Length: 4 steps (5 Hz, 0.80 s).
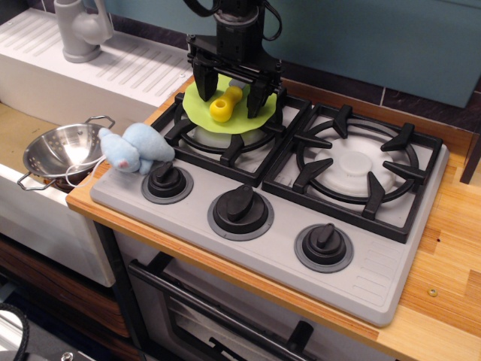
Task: End effector transition from object to object
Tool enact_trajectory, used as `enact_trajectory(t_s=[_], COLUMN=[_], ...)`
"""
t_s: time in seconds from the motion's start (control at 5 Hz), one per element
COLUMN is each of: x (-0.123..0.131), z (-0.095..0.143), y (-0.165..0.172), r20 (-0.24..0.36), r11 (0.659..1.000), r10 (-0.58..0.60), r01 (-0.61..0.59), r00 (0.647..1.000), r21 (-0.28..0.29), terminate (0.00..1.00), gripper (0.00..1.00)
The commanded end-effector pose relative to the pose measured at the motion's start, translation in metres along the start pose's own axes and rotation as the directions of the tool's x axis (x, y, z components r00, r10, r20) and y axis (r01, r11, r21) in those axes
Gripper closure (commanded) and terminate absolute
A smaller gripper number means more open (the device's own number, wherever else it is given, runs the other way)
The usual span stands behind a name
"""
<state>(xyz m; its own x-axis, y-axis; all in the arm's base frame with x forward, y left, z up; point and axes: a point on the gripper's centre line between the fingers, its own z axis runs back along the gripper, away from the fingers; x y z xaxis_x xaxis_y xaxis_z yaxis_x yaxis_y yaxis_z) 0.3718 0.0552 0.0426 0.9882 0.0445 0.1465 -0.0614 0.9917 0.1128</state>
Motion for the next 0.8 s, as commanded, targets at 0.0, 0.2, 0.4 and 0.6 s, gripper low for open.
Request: enact_trajectory(t_s=[0.0, 0.2, 0.4, 0.6], x=[0.000, -0.003, -0.006, -0.008], z=[0.000, 0.028, 0.047, 0.062], y=[0.000, 0.006, 0.008, 0.009], r20=[0.000, -0.023, -0.029, -0.031], r11=[1.000, 1.000, 1.000, 0.999], r10=[0.000, -0.011, -0.025, -0.029], r01=[0.000, 0.011, 0.025, 0.030], r00=[1.000, 1.000, 0.999, 0.999], r21=[0.000, 0.010, 0.016, 0.023], terminate=[0.00, 0.00, 0.00, 0.00], gripper=[0.00, 0.00, 0.00, 0.00])
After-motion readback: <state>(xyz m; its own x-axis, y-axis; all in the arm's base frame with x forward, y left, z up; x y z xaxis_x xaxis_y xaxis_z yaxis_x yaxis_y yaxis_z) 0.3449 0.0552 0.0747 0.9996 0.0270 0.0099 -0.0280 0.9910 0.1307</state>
